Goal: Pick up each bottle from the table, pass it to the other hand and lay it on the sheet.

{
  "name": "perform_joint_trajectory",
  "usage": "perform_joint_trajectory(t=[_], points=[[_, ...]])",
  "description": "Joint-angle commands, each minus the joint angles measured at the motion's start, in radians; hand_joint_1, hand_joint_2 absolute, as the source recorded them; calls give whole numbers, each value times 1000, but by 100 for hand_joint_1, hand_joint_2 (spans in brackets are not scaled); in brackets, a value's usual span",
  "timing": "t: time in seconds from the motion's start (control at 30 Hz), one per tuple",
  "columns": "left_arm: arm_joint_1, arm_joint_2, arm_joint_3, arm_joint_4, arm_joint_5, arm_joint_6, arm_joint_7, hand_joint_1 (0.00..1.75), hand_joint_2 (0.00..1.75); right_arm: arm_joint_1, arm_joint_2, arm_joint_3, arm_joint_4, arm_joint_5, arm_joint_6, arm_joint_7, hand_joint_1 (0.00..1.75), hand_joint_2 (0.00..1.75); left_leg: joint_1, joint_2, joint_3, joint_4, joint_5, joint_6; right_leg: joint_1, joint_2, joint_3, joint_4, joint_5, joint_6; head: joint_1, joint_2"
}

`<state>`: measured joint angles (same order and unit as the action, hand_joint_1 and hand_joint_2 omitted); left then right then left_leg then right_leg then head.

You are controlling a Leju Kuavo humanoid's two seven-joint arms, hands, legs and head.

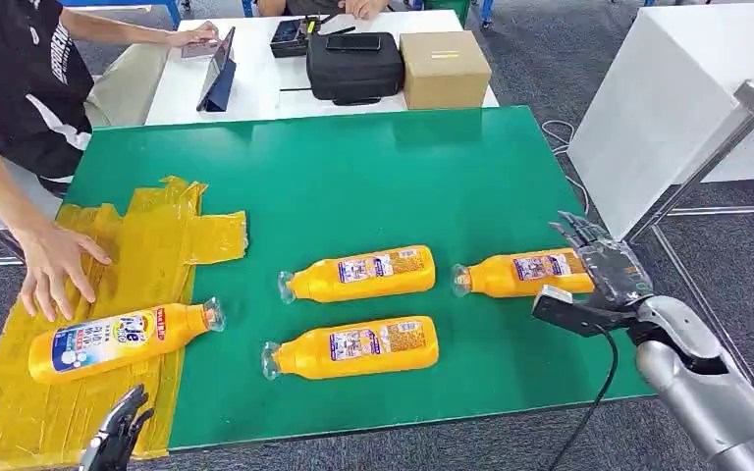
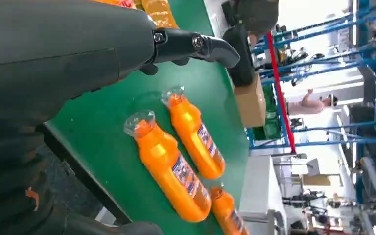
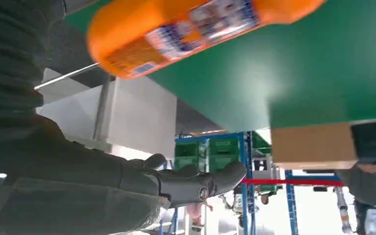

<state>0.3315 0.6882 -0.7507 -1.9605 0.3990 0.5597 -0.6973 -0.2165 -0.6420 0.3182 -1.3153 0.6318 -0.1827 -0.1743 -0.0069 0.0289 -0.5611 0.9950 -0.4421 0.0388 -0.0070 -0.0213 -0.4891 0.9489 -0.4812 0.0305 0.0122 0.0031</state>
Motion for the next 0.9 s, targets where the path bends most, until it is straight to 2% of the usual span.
perform_joint_trajectory(t=[0.03,0.27,0.33,0.4,0.53,0.63,0.77,0.9], points=[[154,-46,37,-182,-36,138,-1,0,175,-78,70,52,177,63,-51,59,0,175,1,0,2,0,-2,-1,1,3,2,-2,0,0,-1,0],[146,-43,46,-164,-17,138,-1,0,175,-83,68,51,182,70,-42,73,0,175,-1,-4,-1,-1,-1,-3,-1,0,0,-2,0,-1,0,0],[126,-26,22,-168,-22,135,-1,0,175,-79,23,54,215,83,-34,87,0,175,-1,-4,-1,-1,0,-3,-2,0,0,-2,0,-1,0,0],[100,-22,25,-166,-6,109,-1,0,175,-28,-27,34,211,102,-47,106,0,175,-1,-7,-2,0,0,-2,-2,-3,0,-1,0,0,0,0],[62,-37,36,-168,-18,38,6,0,175,10,-60,13,229,174,-50,124,0,175,-1,-12,-1,-1,1,-1,-1,-8,2,-3,-1,0,0,0],[33,-92,44,-164,-101,-76,100,0,175,-36,-85,55,284,311,-42,147,0,175,-1,-12,-1,-1,0,-2,-2,-7,2,-3,0,-1,0,0],[-8,-140,29,-112,-141,-177,173,0,175,-20,-76,14,290,282,-54,144,0,175,-2,-11,-1,-1,1,-1,-3,-5,1,-3,0,0,0,0],[-29,-182,34,-63,-168,-255,204,0,175,27,-43,-5,225,315,-31,166,0,175,-2,-13,1,-4,2,-2,-2,-6,4,-6,1,-1,0,0]])
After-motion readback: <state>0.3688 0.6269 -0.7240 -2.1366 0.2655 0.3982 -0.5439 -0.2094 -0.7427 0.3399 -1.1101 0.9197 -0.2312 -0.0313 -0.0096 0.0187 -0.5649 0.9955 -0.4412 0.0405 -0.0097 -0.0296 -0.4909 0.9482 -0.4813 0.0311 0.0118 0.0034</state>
